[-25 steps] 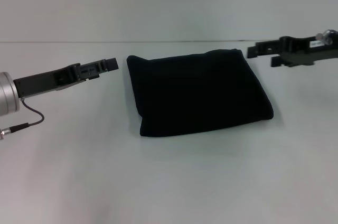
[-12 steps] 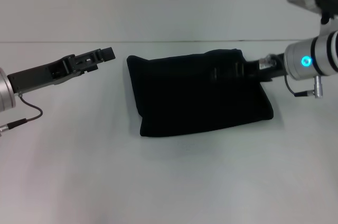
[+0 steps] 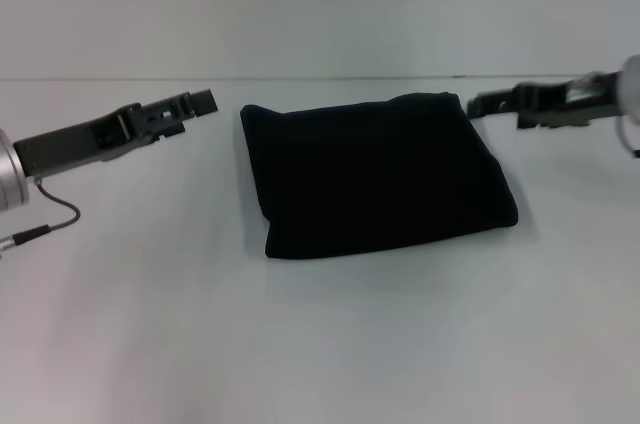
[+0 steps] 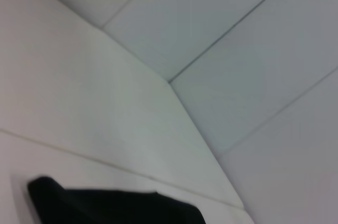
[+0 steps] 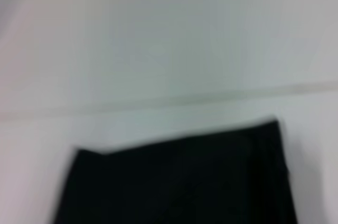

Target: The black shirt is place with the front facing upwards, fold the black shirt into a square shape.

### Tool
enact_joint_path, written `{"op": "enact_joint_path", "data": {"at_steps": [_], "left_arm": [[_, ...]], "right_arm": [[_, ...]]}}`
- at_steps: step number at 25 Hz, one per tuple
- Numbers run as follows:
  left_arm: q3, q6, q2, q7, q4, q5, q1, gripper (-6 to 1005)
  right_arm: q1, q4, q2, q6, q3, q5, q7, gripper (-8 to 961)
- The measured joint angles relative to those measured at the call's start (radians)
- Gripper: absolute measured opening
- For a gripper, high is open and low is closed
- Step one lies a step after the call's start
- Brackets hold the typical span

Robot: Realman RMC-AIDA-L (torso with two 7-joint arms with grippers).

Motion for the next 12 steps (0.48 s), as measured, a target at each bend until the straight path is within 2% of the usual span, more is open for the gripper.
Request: {"op": "enact_joint_path", "data": {"at_steps": [2, 4, 7, 12], "left_arm": [[0.011, 0.016, 0.007, -0.029, -0.004, 0.017, 0.000, 887], [0.020, 0.040, 0.014, -0.077, -0.023, 0.045, 0.001, 887], [0.023, 0.069, 0.018, -0.146, -0.064, 0.079, 0.002, 886], [0.022, 0.071, 0.006, -0.236, -0.133, 0.097, 0.003, 885]], "right_arm": [[-0.069, -0.081, 0.011, -0.072, 0.050, 0.127, -0.092, 927], [-0.140, -0.101, 0.017, -0.132, 0.099, 0.287, -0.219, 927], [-0.234, -0.053, 0.018, -0.212, 0.149, 0.512, -0.405, 927], [-0.354, 0.044, 0.015, -0.342, 0.237, 0.726, -0.617, 927]]}}
